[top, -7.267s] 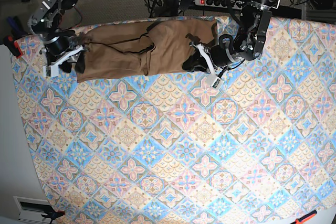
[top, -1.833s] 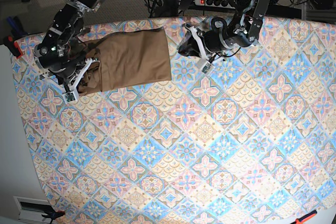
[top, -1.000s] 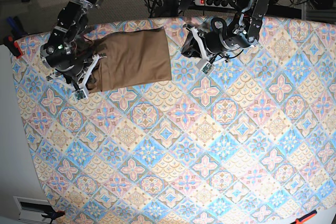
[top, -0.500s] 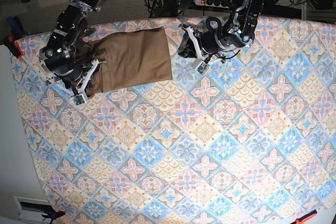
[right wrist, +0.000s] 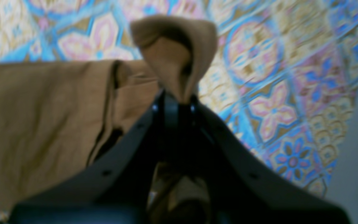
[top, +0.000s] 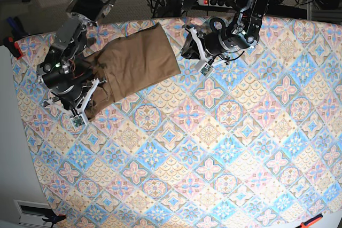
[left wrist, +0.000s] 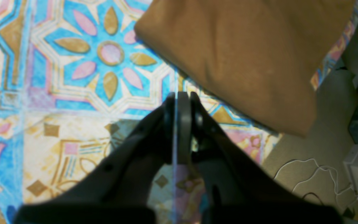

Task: Layout the t-shirt on the table in an organized manner, then fold the t-shirt properly
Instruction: 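Lift the folded bundle's end with the right gripper and fold it over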

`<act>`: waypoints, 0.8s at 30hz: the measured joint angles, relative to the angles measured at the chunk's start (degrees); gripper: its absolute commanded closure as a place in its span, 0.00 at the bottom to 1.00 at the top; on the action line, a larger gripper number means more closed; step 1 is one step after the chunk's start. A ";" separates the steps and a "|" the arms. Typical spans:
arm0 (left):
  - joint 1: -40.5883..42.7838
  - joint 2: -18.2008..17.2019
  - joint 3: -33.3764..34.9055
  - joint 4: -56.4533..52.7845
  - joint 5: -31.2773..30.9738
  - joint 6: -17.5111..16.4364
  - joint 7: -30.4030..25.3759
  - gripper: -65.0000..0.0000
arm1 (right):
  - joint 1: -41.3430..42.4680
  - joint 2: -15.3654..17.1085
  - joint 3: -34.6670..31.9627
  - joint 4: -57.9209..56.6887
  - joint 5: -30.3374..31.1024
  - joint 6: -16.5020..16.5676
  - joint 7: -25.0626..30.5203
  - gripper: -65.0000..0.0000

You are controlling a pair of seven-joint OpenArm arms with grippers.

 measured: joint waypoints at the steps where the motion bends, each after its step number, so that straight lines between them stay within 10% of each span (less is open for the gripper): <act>1: -0.02 0.00 0.00 0.00 0.00 0.00 0.00 1.00 | 0.42 0.09 0.00 0.02 0.02 0.00 0.00 1.00; 24: -1.22 3.54 -0.11 -0.02 9.20 -0.07 -0.02 1.00 | 6.14 -0.11 -0.04 0.02 0.22 0.00 -0.20 1.00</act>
